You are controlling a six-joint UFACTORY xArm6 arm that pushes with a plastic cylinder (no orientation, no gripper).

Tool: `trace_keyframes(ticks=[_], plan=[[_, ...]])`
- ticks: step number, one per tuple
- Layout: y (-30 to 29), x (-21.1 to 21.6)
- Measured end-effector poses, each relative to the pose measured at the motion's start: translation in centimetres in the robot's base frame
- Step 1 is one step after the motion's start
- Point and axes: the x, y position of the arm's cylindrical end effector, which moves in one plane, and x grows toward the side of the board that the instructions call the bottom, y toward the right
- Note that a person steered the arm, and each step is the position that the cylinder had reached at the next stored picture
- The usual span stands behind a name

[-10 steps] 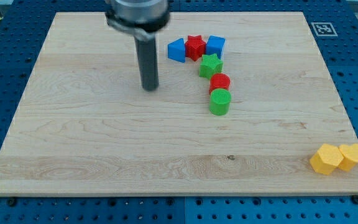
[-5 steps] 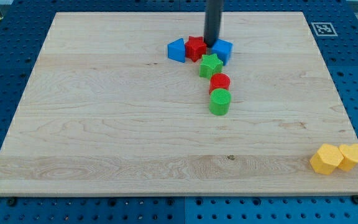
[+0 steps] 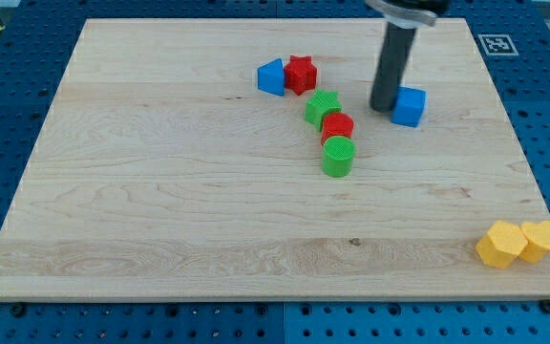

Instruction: Slide the blue cube towards center right

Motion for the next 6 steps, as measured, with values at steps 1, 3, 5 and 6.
trace_keyframes(ticks=[1,3,5,6], plan=[[-0.1,-1.1],[1.1,-0.2],[5.1,1.8],[5.6,1.9]])
